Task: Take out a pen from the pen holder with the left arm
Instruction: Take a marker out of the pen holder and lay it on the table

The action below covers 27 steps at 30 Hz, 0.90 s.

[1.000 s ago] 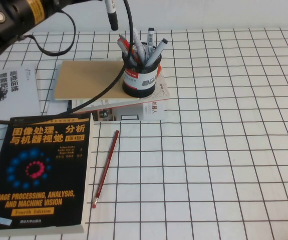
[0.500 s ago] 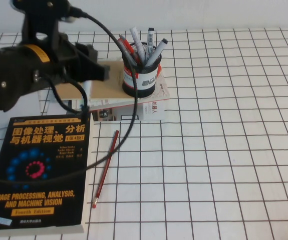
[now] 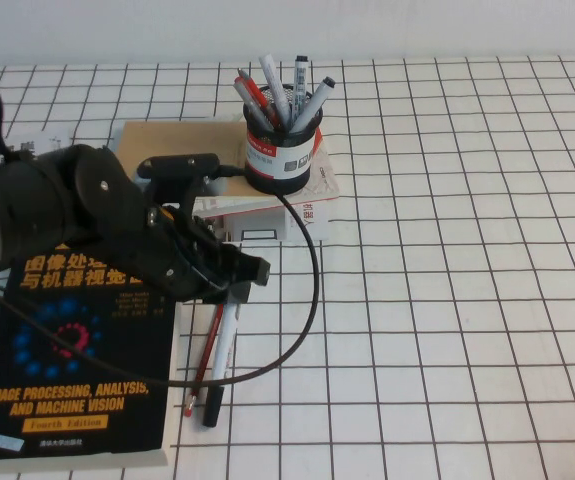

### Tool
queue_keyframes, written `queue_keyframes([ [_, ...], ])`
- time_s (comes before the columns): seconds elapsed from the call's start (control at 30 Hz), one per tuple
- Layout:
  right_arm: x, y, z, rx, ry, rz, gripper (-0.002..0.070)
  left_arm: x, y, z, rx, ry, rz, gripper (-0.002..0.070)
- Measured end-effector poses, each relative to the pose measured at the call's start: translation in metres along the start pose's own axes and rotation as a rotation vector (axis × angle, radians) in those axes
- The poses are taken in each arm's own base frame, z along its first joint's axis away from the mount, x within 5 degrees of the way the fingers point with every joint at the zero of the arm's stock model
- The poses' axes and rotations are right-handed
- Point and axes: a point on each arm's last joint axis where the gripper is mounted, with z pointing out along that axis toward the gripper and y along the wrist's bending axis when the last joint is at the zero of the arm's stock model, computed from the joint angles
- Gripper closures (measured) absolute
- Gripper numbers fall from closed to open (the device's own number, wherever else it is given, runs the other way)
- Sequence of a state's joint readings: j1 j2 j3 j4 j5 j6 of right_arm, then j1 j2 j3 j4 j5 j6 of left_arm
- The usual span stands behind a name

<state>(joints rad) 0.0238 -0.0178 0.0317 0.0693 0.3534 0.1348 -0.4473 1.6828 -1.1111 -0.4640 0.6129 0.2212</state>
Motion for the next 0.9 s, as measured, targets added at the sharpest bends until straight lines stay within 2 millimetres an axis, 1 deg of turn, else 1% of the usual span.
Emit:
queue_keyframes([
  [0.07, 0.0, 0.0, 0.0, 0.0, 0.0, 0.0, 0.0693, 0.002, 0.006, 0.011, -0.035, 0.03, -0.036, 0.055],
  [0.17, 0.0, 0.0, 0.0, 0.0, 0.0, 0.0, 0.0692, 0.003, 0.012, 0.023, -0.063, 0.039, -0.077, 0.055],
  [0.43, 0.0, 0.0, 0.0, 0.0, 0.0, 0.0, 0.0693, 0.001, 0.022, 0.043, -0.115, 0.016, -0.159, 0.055],
  [0.6, 0.0, 0.0, 0.0, 0.0, 0.0, 0.0, 0.0693, -0.008, 0.024, 0.047, -0.134, -0.002, -0.153, 0.0552],
  [0.77, 0.0, 0.0, 0.0, 0.0, 0.0, 0.0, 0.0693, -0.013, 0.024, 0.047, -0.142, -0.021, -0.135, 0.0552],
  [0.9, 0.0, 0.0, 0.0, 0.0, 0.0, 0.0, 0.0692, -0.013, 0.023, 0.047, -0.144, -0.022, -0.129, 0.0512],
])
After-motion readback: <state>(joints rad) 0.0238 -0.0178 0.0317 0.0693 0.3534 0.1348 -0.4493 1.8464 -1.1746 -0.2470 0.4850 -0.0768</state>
